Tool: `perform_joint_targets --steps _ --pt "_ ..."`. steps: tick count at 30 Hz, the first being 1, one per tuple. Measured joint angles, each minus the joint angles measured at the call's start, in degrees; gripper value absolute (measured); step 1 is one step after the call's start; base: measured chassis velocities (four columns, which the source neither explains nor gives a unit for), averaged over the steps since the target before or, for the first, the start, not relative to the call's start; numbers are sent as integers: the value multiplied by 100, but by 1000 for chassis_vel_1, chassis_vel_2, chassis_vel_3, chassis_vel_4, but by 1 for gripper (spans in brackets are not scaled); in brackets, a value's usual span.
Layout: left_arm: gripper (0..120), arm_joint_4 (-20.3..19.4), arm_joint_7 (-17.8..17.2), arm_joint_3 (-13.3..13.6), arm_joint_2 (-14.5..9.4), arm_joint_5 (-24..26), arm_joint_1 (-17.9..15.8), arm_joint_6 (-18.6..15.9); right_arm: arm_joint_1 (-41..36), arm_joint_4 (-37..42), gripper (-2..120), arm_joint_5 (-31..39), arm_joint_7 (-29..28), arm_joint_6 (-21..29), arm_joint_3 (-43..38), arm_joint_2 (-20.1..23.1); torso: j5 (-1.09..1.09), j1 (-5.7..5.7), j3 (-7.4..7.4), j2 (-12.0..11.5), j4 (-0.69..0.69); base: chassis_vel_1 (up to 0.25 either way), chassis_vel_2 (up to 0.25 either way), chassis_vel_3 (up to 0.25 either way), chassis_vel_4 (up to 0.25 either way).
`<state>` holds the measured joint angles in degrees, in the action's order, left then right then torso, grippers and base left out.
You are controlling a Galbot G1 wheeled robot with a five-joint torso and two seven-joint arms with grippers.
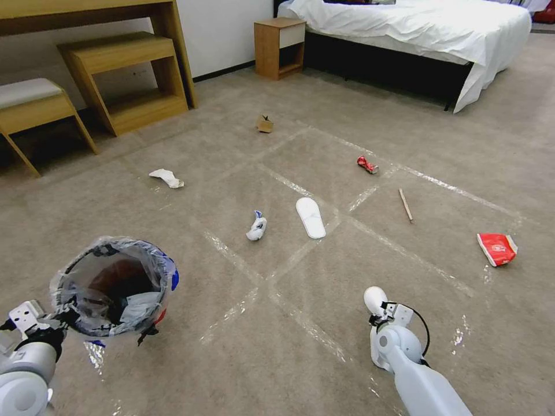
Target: Pick up the trash bin and place the garbage on the floor into it.
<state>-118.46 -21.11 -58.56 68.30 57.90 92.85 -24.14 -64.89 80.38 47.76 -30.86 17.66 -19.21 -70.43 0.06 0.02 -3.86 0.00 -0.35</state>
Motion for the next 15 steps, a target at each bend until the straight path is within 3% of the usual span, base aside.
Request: perform_joint_targets --steps 6,9,15 --pt "1 -2 -6 13 -2 -2 -22 -19 -369 670 1 -96 667 -857 30 296 1 0 0 0 -1 0 0 0 0" --pt "1 -41 -8 35 6 -1 -22 -39 -612 1368 1 -195 1557 -1867 100 582 1 0 1 0 -1 0 0 0 0" --pt "1 -136 -25 54 11 19 -28 -98 -683 2268 1 -224 2293 -2693 252 1023 2 0 1 0 -1 0 0 0 0"
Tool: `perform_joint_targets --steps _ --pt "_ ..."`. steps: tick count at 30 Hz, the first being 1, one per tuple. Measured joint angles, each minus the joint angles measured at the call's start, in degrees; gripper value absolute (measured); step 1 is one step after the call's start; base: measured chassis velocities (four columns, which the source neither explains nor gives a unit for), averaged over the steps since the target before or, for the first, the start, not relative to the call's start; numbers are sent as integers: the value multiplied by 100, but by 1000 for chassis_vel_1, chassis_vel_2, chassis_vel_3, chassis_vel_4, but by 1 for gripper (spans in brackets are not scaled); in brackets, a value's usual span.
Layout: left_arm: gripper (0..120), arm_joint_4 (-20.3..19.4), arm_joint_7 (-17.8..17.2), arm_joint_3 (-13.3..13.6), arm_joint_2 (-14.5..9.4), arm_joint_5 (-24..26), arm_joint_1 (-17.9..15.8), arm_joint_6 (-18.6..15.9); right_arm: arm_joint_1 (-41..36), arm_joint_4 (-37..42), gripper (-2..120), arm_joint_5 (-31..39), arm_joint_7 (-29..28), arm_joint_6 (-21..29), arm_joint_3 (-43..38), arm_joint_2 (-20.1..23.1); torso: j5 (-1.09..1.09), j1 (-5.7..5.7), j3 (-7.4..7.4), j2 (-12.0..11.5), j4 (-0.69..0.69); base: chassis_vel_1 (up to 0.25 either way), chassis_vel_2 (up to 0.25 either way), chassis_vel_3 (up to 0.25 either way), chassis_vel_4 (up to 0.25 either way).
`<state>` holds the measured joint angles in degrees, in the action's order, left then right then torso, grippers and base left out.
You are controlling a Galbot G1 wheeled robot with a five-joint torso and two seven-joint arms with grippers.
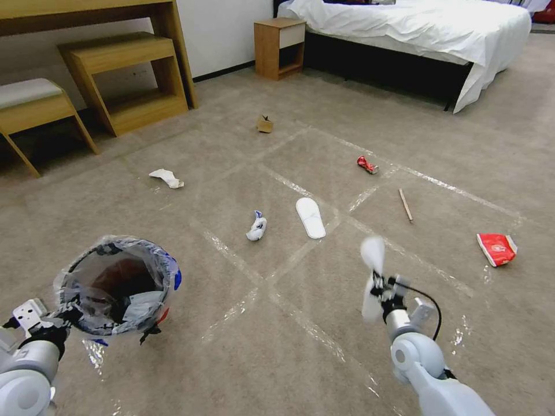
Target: Pick up the trash bin and place the garbage on the floor into it.
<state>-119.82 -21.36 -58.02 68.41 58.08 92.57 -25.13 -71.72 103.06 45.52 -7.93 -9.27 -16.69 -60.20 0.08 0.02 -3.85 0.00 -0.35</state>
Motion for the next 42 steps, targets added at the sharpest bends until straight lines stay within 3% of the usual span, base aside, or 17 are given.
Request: perform_joint_targets --steps 2,7,10,17,19,23,42 --pt "1 -146 -57 13 -12 139 -5 -115 177 706 1 172 298 -333 232 410 0 0 0 0 0 0 0 0 0" --pt "1 -301 -104 33 -22 311 -5 -258 434 1231 1 397 475 -484 412 696 -1 0 0 0 1 0 0 0 0" --pt "1 -498 -185 95 -43 476 -5 -445 1029 2037 1 909 656 -631 872 1206 0 0 0 0 0 0 0 0 0" --pt "1 -595 -251 203 26 599 -41 -589 2200 2437 1 1487 823 -694 1880 1573 0 0 0 0 -1 0 0 0 0" --pt "1 -600 -253 213 33 603 -41 -596 2300 2434 1 1514 842 -705 1968 1572 0 0 0 0 -1 0 0 0 0" --pt "1 -689 -265 300 98 661 -52 -694 3392 2243 1 1740 1144 -858 3002 1402 1 0 -1 0 0 0 0 0 0" --pt "1 -618 -285 279 169 659 -112 -733 5208 1225 1 1993 1343 -1010 5736 287 1 0 -1 0 0 0 0 0 0"
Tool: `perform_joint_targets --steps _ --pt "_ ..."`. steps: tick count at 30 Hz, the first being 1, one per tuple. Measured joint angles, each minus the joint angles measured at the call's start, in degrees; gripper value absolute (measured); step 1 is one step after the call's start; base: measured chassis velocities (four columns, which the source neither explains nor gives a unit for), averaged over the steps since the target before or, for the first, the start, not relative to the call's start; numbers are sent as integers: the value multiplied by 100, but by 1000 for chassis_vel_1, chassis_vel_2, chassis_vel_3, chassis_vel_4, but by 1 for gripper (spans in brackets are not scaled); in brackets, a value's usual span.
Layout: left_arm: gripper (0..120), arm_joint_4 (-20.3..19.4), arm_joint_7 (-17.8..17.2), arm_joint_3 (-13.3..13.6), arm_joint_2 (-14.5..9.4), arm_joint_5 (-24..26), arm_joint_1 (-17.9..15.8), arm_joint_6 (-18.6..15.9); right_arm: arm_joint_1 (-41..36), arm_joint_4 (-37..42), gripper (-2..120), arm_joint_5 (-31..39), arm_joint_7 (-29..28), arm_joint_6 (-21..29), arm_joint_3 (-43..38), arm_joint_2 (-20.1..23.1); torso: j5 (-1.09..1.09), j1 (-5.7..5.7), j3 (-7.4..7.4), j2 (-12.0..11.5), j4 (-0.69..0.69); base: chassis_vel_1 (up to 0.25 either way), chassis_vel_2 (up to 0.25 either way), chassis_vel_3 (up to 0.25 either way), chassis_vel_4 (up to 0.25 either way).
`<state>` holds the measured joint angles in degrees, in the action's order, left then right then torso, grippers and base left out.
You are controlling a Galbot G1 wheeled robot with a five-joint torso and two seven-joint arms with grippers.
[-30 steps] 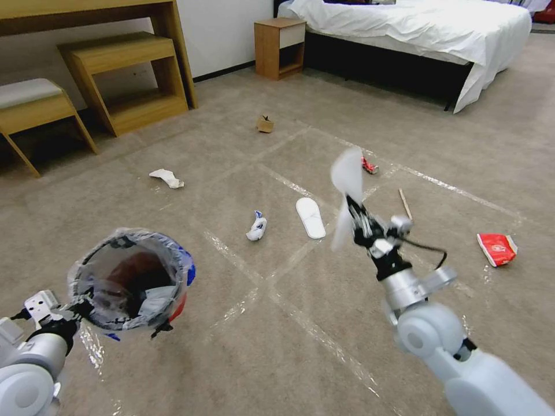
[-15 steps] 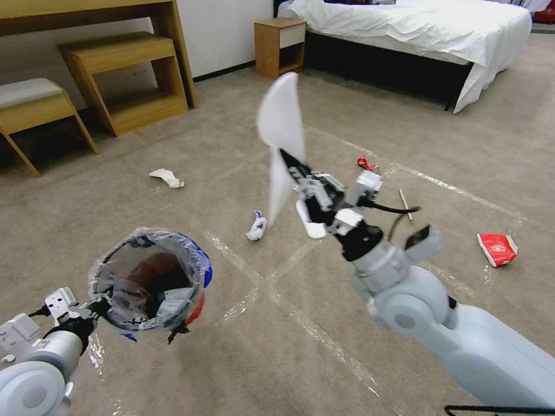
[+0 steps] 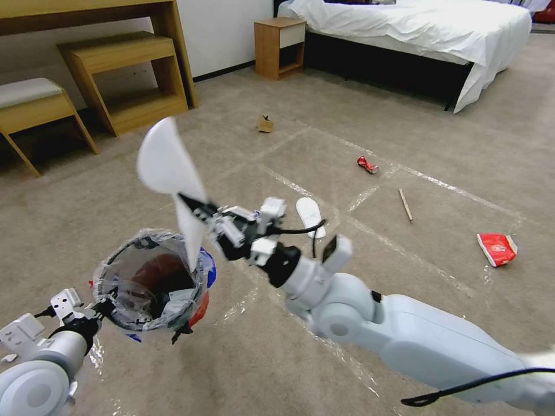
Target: Pick up the trash bin and place the garbage on the floor into it.
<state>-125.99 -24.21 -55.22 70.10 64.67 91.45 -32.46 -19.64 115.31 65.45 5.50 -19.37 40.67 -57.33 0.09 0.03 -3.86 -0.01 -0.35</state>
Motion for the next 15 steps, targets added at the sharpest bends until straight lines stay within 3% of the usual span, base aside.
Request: perform_joint_targets --steps 4,8,15 --pt "1 0 0 -18 -18 18 5 0 154 -221 1 -16 17 -36 228 -232 0 0 0 0 -1 0 0 0 0" --pt "1 -19 0 -29 -24 29 24 2 324 -600 1 -86 18 -100 485 -748 0 0 0 0 1 0 0 0 0" --pt "1 -61 2 -35 -21 34 43 9 503 -997 1 -193 204 -207 727 -1136 0 0 1 0 0 0 0 0 0"
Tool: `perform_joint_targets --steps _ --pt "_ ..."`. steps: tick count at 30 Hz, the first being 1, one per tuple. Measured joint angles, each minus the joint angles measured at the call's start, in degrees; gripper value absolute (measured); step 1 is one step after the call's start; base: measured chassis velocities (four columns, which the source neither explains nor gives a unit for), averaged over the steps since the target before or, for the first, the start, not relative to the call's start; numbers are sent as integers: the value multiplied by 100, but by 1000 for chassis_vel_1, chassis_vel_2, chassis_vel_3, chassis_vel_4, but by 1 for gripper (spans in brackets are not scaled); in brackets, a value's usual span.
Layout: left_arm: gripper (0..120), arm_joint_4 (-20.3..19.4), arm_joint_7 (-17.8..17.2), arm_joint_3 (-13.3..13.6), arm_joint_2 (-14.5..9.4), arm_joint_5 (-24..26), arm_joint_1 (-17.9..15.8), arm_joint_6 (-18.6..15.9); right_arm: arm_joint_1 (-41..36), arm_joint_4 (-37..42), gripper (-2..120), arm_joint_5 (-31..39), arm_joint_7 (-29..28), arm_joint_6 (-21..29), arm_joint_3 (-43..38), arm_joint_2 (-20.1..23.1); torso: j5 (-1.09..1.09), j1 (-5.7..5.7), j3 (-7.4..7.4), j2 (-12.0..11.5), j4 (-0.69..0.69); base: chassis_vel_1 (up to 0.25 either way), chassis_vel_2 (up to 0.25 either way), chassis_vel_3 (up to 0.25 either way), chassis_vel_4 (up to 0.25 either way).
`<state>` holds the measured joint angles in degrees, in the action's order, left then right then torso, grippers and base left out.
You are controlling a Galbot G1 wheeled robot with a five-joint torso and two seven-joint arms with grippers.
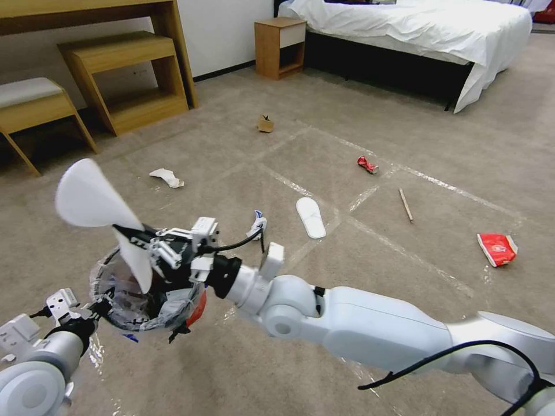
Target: Pick up the trash bin and place the garbage on the floor into it.
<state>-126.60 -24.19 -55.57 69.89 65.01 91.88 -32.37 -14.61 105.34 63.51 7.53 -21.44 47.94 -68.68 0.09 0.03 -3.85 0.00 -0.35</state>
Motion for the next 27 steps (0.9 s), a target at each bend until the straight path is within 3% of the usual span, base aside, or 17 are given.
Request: perform_joint_targets --steps 9,27 --pt "1 -68 2 -54 5 30 31 9 129 -469 1 -117 203 -107 197 -365 -1 0 0 0 0 0 0 0 0" --pt "1 -183 9 -123 16 80 98 23 180 -1383 1 -379 514 -419 364 -611 -1 0 0 0 0 0 0 0 0"
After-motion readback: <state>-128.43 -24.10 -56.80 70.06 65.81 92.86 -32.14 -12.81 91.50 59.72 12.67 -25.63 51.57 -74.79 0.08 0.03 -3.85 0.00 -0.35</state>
